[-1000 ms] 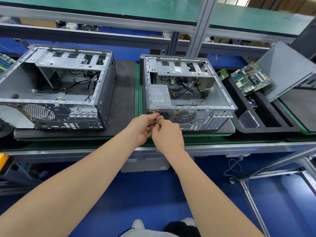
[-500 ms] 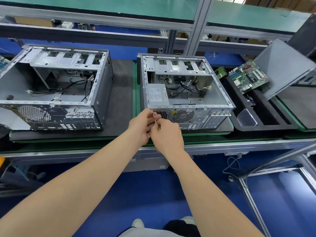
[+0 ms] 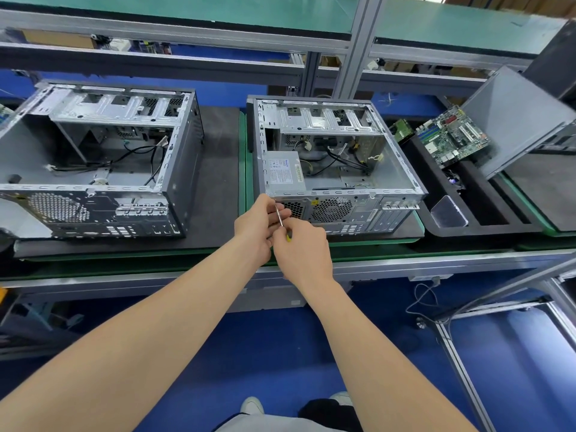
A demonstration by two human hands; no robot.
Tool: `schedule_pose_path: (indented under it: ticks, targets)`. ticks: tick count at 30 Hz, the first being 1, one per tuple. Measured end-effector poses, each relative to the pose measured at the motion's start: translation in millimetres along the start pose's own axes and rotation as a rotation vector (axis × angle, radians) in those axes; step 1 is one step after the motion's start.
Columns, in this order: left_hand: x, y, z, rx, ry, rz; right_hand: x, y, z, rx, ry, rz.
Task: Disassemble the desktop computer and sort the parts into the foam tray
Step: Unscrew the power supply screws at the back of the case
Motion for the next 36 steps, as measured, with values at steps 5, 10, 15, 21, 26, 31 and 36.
schedule_pose_path:
  ticks: [5,10,15,21,26,31,36]
  targets:
    - [1,-3,1,-0.007,0.012,0.060,0,1,3,0.012,-0.071,0.014]
    - [2,-3,1,-0.030,0.089,0.086,-1,-3,8,0.028,-0.081,0.041]
    - [5,-2,2,-0.060,0.151,0.097,-2,-4,9,0.036,-0.094,0.064]
    - [5,-3,0,-0.060,0.135,0.097,3,-5,0,0.095,-0.240,0.091]
    - [4,-3,0,-0.074,0.124,0.107,7,-6,-4,0.164,-0.414,0.142]
    - [2,-3,-2,-0.049,0.135,0.112,-1,-5,6,0.082,-0.132,-0.012]
    - [0,0,-2,-0.046,0.006,0.175,19,-4,-6,0.353,-0.691,0.140]
Point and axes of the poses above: each hand's wrist, its own y-axis away from the middle knuckle, its own x-axis out of the palm, z = x × y, the point moved 7 cm from there along -y, towards the middle knuckle, and after that the axes turned 5 degrees about z, right-handed, at the moved point
